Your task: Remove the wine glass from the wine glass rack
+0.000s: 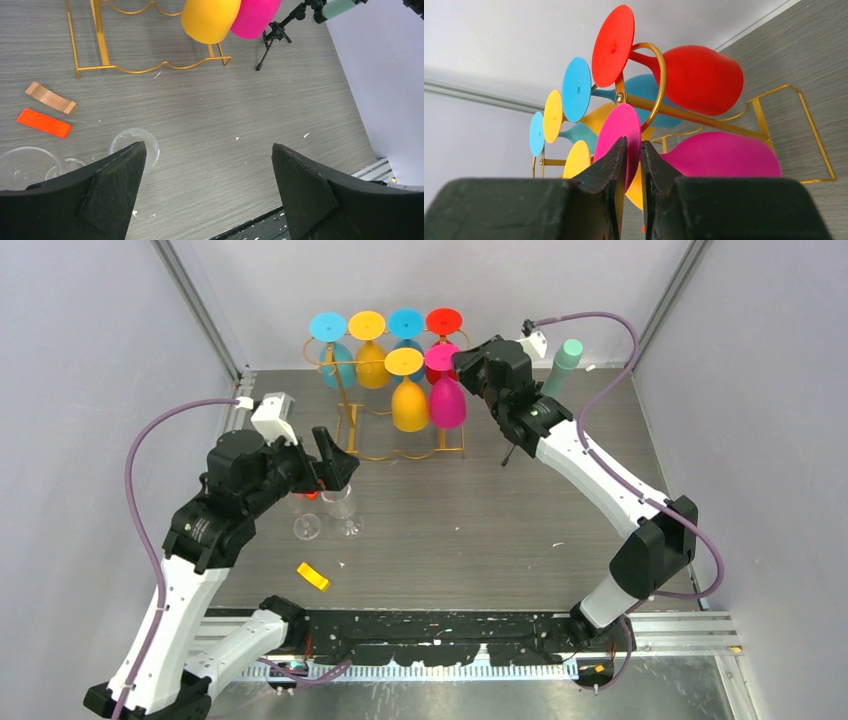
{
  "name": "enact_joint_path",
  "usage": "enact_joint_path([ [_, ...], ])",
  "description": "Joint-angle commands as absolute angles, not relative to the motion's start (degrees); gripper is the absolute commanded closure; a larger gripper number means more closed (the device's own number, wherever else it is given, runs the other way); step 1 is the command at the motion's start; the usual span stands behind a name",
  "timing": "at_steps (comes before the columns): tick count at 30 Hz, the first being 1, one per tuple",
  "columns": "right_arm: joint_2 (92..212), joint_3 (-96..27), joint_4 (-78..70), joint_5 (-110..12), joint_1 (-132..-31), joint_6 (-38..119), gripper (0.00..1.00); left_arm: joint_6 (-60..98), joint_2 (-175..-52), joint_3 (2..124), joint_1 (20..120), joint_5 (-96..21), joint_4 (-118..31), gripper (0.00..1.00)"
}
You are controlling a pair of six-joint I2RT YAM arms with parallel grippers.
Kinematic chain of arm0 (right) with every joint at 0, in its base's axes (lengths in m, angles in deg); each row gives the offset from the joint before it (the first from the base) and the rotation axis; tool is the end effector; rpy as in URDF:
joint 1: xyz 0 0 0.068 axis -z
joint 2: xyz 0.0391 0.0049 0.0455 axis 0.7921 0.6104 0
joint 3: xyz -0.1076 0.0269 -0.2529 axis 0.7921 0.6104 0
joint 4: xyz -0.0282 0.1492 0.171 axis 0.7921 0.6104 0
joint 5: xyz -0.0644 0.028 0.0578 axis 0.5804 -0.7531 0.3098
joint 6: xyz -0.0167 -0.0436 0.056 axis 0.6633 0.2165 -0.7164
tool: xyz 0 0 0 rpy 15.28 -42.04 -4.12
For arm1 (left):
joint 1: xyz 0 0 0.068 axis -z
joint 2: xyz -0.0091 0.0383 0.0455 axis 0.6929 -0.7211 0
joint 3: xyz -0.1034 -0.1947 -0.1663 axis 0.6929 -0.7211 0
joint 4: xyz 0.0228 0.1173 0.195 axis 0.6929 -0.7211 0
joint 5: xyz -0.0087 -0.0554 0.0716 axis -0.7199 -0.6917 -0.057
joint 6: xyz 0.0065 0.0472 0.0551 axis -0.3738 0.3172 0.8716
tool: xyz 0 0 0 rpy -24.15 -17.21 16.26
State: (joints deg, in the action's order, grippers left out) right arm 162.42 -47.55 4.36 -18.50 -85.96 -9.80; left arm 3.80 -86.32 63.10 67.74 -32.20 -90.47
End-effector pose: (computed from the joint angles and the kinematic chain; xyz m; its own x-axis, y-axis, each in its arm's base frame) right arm 0.3179 0.1831 0.4066 -0.2526 0.7631 -0.5948 0.0292 0.6205 0.7837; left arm 0.1206 -0.0569 0.4056 -0.4868 -0.2744 -0.8293 0.2585 0.8616 -0.4368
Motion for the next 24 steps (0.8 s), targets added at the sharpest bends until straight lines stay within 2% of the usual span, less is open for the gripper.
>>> enact_joint_path([
  [1, 163.37, -49.16, 0.26, -17.58, -85.81, -10.04, 0.77, 3.83, -85.24, 63.37, 67.50, -31.17, -90.05, 0.00],
  [5, 163.94, -50.01, 0.49, -16.89, -85.83, -9.66, 0.77, 3.91, -85.18, 63.50, 67.50, -31.11, -90.23, 0.00],
  [8, 163.68, -50.20, 0.91, -16.30, -85.78, -9.63, 0.88, 3.94, -85.00, 63.54, 67.50, -31.04, -90.32, 0.00],
  [12, 162.30, -49.88, 1.04, -15.45, -85.86, -9.26, 0.98, 3.84, -84.82, 63.54, 67.50, -30.94, -90.22, 0.00],
  [24, 156.97, -46.66, 0.53, -17.27, -85.87, -12.47, 1.00, 3.36, -84.82, 63.24, 67.50, -30.95, -89.39, 0.02],
])
